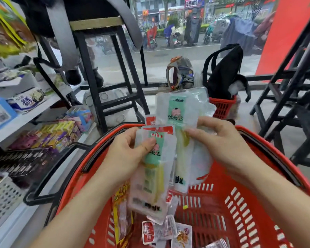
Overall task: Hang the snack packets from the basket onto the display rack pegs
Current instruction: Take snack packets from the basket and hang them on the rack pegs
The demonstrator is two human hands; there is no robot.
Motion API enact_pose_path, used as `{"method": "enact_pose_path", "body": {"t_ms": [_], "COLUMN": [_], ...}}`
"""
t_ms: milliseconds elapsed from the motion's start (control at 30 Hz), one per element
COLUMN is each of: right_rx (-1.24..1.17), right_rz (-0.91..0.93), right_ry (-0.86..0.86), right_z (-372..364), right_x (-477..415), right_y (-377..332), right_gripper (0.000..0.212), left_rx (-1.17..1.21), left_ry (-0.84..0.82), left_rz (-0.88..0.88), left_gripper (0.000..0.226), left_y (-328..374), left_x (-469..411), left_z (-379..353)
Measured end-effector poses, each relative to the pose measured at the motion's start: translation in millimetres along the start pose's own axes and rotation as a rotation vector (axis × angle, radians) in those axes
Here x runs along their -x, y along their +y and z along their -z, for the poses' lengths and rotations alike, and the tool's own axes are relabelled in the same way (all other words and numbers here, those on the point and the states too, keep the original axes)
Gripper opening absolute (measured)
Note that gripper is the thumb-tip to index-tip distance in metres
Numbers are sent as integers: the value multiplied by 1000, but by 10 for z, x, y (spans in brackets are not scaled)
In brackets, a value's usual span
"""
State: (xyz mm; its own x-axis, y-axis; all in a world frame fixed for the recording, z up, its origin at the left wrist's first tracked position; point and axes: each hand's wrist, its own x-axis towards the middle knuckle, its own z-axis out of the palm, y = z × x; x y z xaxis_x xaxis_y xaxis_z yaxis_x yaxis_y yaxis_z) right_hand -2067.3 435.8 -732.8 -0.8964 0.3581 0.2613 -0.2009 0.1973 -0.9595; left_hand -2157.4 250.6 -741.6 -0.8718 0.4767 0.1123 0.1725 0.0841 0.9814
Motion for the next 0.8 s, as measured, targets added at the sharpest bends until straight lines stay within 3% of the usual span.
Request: {"method": "enact_pose_path", "body": {"t_ms": [100,267,467,667,800], "right_rx": [-198,-232,-294,-98,-21], "right_rz": [-65,-143,-142,-58,-94], "right_ry": [-17,-98,-170,-184,-95], "right_z": [-119,-266,-241,-245,-245], "right_x": [-18,17,-53,-146,-210], "right_y": [8,25,-53,-97,-263], "right_gripper": [13,28,34,37,72], "left_rx": [-137,-158,-25,190,265], "left_ry": [93,170,231,233,263], "left_rz": [-69,-161,-155,-62,-9], "left_gripper": [5,4,8,9,9], "left_y": [11,108,158,122,280], "left_x": [0,55,22,-55,-65], "left_z": [-74,-167,-89,-26,-47]}}
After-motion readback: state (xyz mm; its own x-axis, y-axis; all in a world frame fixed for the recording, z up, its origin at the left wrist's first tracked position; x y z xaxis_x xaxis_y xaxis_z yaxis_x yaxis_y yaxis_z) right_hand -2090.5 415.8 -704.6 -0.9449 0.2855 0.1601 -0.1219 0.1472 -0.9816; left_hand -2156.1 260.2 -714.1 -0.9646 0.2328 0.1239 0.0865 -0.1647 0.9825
